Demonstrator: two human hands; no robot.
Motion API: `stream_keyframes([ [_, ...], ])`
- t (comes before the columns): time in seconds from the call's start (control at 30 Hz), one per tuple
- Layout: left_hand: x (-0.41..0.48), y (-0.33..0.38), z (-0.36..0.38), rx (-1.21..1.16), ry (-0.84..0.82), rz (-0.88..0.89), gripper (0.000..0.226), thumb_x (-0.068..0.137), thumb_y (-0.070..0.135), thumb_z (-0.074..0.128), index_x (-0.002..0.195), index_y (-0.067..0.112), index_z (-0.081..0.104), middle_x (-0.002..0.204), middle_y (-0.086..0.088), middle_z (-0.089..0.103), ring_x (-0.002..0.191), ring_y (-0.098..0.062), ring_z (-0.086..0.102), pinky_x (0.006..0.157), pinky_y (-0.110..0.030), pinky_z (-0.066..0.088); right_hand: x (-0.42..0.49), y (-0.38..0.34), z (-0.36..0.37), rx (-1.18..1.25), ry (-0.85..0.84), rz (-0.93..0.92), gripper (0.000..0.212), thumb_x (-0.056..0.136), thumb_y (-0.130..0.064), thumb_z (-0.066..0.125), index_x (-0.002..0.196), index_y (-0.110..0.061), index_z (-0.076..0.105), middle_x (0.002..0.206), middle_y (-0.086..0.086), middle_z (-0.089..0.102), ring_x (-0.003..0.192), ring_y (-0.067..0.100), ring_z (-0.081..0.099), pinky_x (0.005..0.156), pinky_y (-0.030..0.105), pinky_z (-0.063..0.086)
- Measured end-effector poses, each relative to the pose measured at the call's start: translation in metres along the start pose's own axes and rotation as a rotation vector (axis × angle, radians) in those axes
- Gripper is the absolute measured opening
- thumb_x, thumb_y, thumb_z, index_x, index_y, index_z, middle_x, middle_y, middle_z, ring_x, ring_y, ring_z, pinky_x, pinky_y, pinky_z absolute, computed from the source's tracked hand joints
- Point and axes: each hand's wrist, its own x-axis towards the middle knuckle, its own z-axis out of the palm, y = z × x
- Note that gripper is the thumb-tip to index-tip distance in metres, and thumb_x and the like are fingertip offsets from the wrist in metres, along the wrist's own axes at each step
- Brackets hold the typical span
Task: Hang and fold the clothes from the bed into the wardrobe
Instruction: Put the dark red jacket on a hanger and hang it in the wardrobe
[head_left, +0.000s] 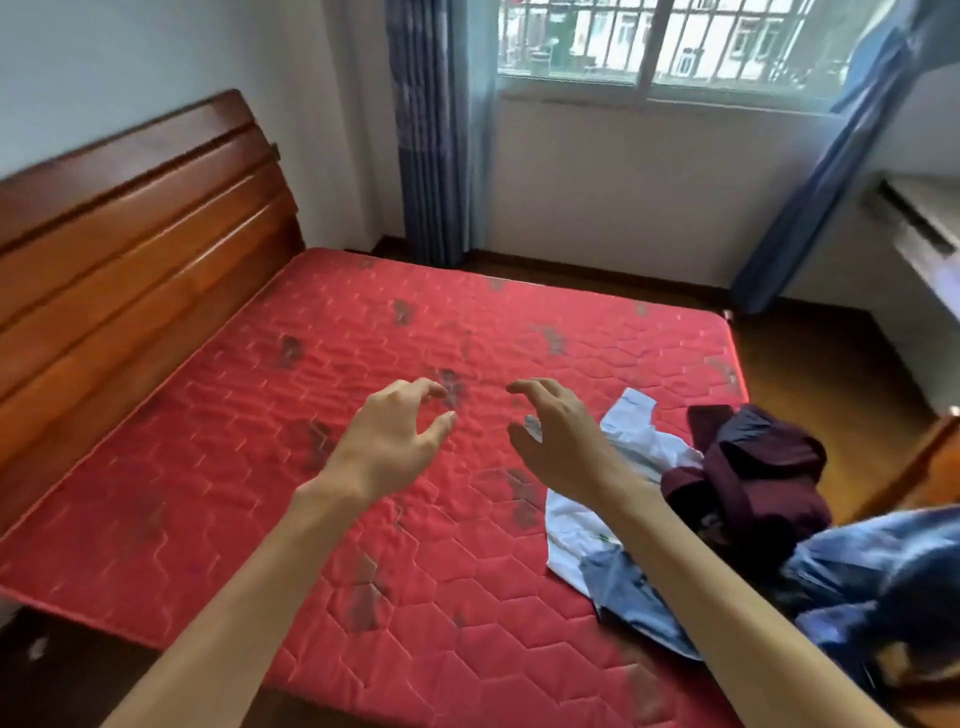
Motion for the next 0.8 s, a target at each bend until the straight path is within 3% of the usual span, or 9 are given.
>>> stream_keyframes([
  [0.1, 0.025, 0.010, 0.025, 0.001, -0.099, 0.075, 0.037, 0.096, 0.034, 0.061, 0.129, 0.017, 0.061, 0.124, -0.005, 0.064, 0.117, -0.018, 0.059, 0.102, -0.036, 0.047, -0.010, 0.025, -0.003, -0.001, 0.021, 0.112, 0.045, 0.090, -0.013, 0.059, 0.135, -0.009, 0.054, 0.135, 0.010, 0.056, 0.123, 0.030, 0.053, 0.105, 0.039, 0.041],
  [0.3, 0.067, 0.043, 0.092, -0.029, -0.273, 0.223, 0.034, 0.094, 0.028, 0.064, 0.126, 0.015, 0.064, 0.119, -0.004, 0.067, 0.112, -0.017, 0.061, 0.095, -0.028, 0.046, -0.046, 0.096, -0.004, 0.025, 0.076, 0.353, 0.044, 0.088, -0.012, 0.061, 0.131, -0.007, 0.057, 0.129, 0.009, 0.059, 0.122, 0.025, 0.053, 0.103, 0.026, 0.037],
  [0.5, 0.093, 0.091, 0.172, -0.072, -0.434, 0.306, 0.035, 0.093, 0.030, 0.065, 0.126, 0.017, 0.065, 0.118, 0.000, 0.068, 0.111, -0.015, 0.062, 0.096, -0.032, 0.049, -0.084, 0.165, -0.015, 0.098, 0.120, 0.518, 0.048, 0.083, -0.025, 0.053, 0.129, -0.013, 0.058, 0.128, 0.006, 0.059, 0.117, 0.027, 0.056, 0.102, 0.045, 0.044],
  [0.67, 0.116, 0.141, 0.244, -0.105, -0.519, 0.309, 0.033, 0.093, 0.028, 0.065, 0.124, 0.016, 0.064, 0.118, 0.001, 0.068, 0.110, -0.013, 0.062, 0.096, -0.033, 0.049, -0.101, 0.240, -0.031, 0.124, 0.139, 0.647, 0.045, 0.088, -0.021, 0.059, 0.132, -0.014, 0.056, 0.129, 0.006, 0.058, 0.118, 0.027, 0.056, 0.102, 0.046, 0.044],
  [0.8, 0.133, 0.176, 0.317, -0.150, -0.605, 0.198, 0.031, 0.095, 0.030, 0.062, 0.124, 0.018, 0.064, 0.114, 0.004, 0.068, 0.107, -0.009, 0.062, 0.096, -0.029, 0.048, -0.111, 0.313, -0.033, 0.178, 0.120, 0.760, 0.048, 0.086, -0.025, 0.055, 0.133, -0.016, 0.055, 0.130, 0.004, 0.057, 0.120, 0.024, 0.055, 0.103, 0.043, 0.044],
])
